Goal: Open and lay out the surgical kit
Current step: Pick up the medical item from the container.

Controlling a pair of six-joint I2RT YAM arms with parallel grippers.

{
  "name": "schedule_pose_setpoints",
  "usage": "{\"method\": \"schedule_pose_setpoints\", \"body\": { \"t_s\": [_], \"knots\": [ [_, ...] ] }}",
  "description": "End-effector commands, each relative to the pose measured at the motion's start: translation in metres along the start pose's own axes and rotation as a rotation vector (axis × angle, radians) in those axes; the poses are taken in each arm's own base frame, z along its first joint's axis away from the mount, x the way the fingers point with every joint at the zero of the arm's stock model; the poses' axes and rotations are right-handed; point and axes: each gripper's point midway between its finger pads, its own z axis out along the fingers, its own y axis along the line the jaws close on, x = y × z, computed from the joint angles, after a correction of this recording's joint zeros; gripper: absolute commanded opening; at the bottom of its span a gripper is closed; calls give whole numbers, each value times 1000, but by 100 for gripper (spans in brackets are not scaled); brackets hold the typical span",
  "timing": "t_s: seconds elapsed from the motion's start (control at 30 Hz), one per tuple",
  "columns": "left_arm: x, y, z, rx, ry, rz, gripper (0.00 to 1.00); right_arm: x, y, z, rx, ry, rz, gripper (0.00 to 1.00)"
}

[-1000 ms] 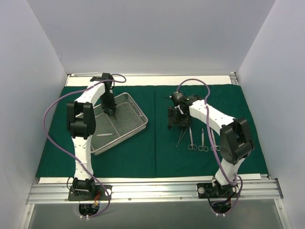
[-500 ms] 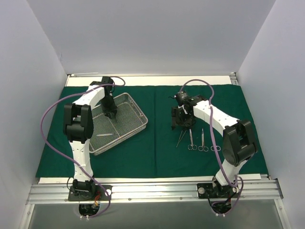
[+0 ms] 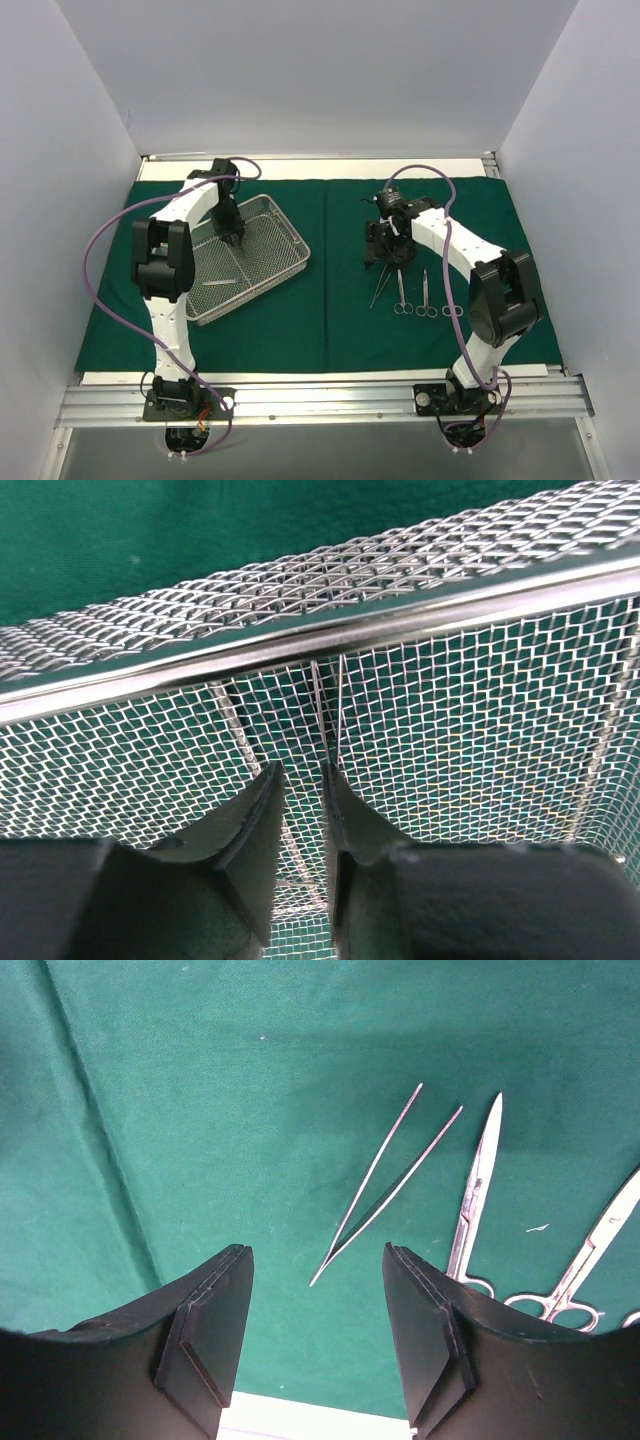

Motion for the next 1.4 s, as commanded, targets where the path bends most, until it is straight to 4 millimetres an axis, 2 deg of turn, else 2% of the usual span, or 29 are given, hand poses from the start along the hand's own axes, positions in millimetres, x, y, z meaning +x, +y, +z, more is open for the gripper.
{"method": "schedule_pose_setpoints", "body": {
  "t_s": [0.0,0.27,0.47,0.7,0.77,0.8,0.87,0.97,1.03,1.2,1.3,1.37],
  "knots": [
    [-26,-11,-26,38,-112,-7,33,1,-2,-5,-8,6,-7,55],
    [-34,-18,-13,39,-97,3,42,1,-1,0,-15,21,-7,55],
    [-22,-19,12,26,-18,3,40,-1,-5,1,-13,25,1,55],
    [-19,-14,18,8,-9,4,39,-3,-7,1,-18,25,6,55],
    [-17,-15,21,11,5,9,32,-4,-7,1,-22,23,6,54],
    [-15,-17,23,18,12,11,23,-4,-6,1,-23,25,6,54],
    [-12,-18,25,24,19,10,12,-7,-6,-2,-26,18,4,54],
    [-8,-18,21,27,14,11,3,-9,-5,-3,-26,14,-3,54],
    [-8,-19,12,43,4,9,2,-10,-5,-5,-26,13,-16,54],
    [9,-26,-12,106,19,8,2,-21,1,-13,-47,-7,-51,54],
    [26,-32,-22,137,54,20,2,-34,9,-20,-77,-33,-74,54],
    [35,-41,-34,181,62,40,2,-40,21,-28,-139,-42,-98,54]
  ]
}}
